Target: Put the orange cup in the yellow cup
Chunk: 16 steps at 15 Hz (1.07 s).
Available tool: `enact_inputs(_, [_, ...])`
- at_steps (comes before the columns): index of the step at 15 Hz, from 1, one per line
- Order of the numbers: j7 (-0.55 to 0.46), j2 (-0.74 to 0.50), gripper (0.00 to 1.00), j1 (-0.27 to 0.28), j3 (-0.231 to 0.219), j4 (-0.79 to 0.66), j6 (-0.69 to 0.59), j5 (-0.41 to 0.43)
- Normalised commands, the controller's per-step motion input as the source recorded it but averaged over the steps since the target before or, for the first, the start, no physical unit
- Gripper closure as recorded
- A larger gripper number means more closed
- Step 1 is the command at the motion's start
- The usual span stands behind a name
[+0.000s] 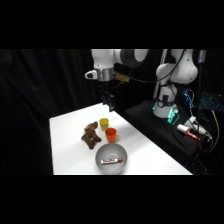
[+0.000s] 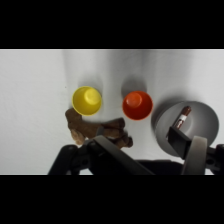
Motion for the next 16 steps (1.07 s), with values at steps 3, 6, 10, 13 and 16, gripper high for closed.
enact_inputs(3, [0.05,0.02,0.00,-0.029,0.064,0.01,0.06,0.041])
enact_inputs(6, [0.13,0.08,0.00,0.013,0.095,0.05,0.18,0.047])
enact_inputs(10, [0.12,0.11,0.00,0.046,0.088,0.06,0.21,0.061])
enact_inputs(13, [0.09,0.11,0.00,0.048,0.057,0.03,0.19,0.115])
enact_inputs(16, [0.06,0.09,0.00,0.037,0.032,-0.03,0.27,0.125])
